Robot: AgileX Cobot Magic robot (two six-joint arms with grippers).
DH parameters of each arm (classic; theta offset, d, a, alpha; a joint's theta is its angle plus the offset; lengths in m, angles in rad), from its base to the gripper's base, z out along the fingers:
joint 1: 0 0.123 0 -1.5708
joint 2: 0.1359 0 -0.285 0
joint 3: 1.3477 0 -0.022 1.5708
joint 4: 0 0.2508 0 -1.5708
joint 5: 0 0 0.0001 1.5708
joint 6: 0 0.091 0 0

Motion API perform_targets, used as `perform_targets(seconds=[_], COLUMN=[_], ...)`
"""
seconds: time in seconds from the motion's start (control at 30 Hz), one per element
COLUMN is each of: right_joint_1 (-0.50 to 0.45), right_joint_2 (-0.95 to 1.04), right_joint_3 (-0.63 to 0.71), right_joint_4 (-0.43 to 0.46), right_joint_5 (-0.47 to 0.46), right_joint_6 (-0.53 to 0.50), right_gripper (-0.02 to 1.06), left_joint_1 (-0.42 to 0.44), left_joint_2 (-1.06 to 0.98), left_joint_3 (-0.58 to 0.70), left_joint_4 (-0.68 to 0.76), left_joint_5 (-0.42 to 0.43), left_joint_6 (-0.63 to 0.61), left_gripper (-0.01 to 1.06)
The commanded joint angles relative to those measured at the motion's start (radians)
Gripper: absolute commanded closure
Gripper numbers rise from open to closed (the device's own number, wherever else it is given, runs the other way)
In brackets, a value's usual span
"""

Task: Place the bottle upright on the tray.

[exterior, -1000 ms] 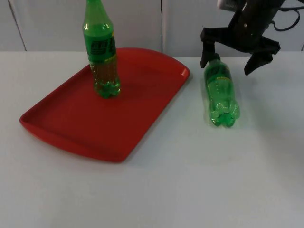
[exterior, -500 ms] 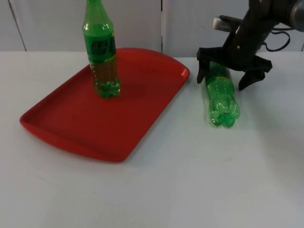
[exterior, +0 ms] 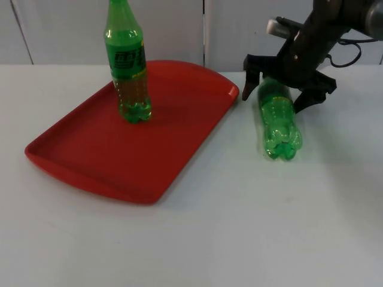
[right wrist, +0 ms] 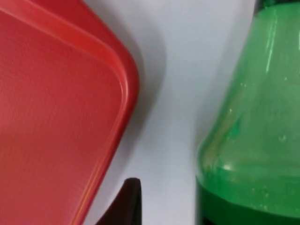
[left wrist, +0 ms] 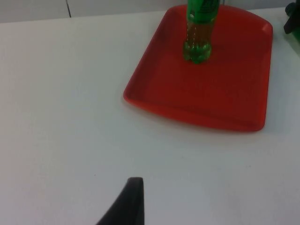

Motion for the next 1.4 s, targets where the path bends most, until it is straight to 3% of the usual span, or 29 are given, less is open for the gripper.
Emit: perform_targets(seconds=[0.0, 0.1, 0.2, 0.23, 0.27, 0.33, 0.6, 0.87, 1.03, 1.37], right_joint_1=[0.008, 0.008, 0.008, 0.008, 0.008, 0.008, 0.008, 0.018, 0.036, 0.067], right_joint_2=[0.006, 0.006, 0.006, 0.006, 0.006, 0.004, -0.043, -0.21, -0.32, -0.473], right_joint_3=[-0.001, -0.001, -0.001, -0.001, -0.001, -0.001, -0.005, -0.035, -0.035, -0.035], right_joint_4=[0.005, 0.005, 0.004, 0.004, 0.001, -0.008, -0.01, -0.003, -0.011, -0.028], right_joint_5=[0.03, 0.035, 0.034, 0.034, 0.034, 0.021, -0.021, -0.09, -0.122, -0.039], right_joint_6=[0.016, 0.02, 0.044, 0.044, 0.05, 0.047, 0.003, -0.194, -0.255, -0.319], right_gripper=[0.13, 0.24, 0.58, 0.58, 0.7, 1.05, 1.05, 1.05, 1.05, 1.05], left_joint_1=[-0.002, -0.002, -0.002, -0.002, -0.002, -0.002, -0.002, -0.002, -0.002, -0.002], left_joint_2=[-0.005, -0.005, -0.005, -0.005, -0.005, -0.005, -0.005, -0.005, -0.005, -0.005], left_joint_3=[0.004, 0.004, 0.004, 0.004, 0.004, 0.004, 0.004, 0.004, 0.004, 0.004], left_joint_4=[-0.006, -0.006, -0.006, -0.006, -0.006, -0.006, -0.006, -0.006, -0.006, -0.006], left_joint_5=[0.002, 0.002, 0.002, 0.002, 0.002, 0.002, 0.002, 0.002, 0.002, 0.002], left_joint_6=[-0.005, -0.005, -0.005, -0.005, -0.005, -0.005, -0.005, -0.005, -0.005, -0.005], left_gripper=[0.0, 0.0, 0.0, 0.0, 0.0, 0.0, 0.0, 0.0, 0.0, 0.0])
